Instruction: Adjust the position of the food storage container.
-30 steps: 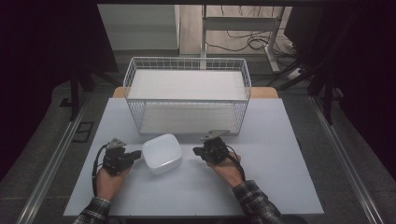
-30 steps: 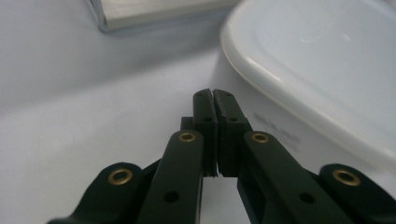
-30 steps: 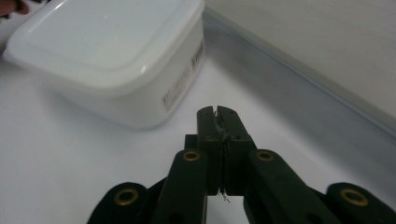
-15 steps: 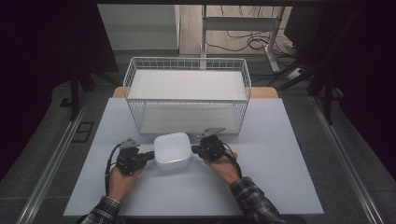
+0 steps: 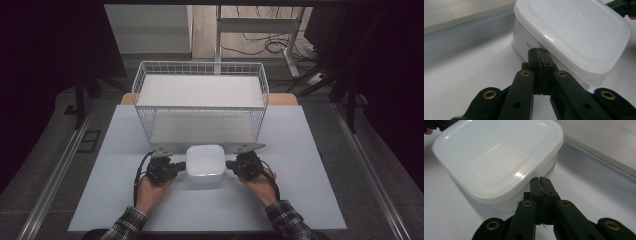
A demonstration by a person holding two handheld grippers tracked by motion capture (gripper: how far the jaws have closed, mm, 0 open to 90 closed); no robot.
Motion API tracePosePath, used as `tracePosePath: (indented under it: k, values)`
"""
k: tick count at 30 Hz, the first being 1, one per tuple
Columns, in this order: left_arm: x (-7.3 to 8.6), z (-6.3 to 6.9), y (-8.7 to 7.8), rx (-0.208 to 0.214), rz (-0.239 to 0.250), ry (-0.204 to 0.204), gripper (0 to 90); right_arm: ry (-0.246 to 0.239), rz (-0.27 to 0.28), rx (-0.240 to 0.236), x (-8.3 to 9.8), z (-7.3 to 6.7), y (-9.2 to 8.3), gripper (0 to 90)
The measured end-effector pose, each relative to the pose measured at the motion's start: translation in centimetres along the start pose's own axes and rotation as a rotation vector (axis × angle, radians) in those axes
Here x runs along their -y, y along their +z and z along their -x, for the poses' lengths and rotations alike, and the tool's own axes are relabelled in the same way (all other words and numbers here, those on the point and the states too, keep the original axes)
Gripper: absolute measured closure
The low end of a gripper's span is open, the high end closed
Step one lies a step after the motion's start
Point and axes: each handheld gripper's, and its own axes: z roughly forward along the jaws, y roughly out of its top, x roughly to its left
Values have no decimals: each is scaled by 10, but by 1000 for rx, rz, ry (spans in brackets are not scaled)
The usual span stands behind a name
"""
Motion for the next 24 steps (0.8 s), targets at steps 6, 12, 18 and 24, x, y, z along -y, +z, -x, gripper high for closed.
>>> tracePosePath:
  k: [6, 12, 18, 24]
  values:
    - [-1, -4, 2, 0, 16, 1, 898, -30, -11, 20, 2, -4, 0, 891]
    - [-2, -5, 0, -7, 20, 19, 886, -33, -14, 6, 3, -5, -1, 887]
    - [3, -5, -22, -23, 43, 40, 787, -53, 32, 16, 7, -6, -16, 834]
    - [20, 1, -49, -41, 70, 88, 526, -123, 100, 39, 20, -16, -43, 644]
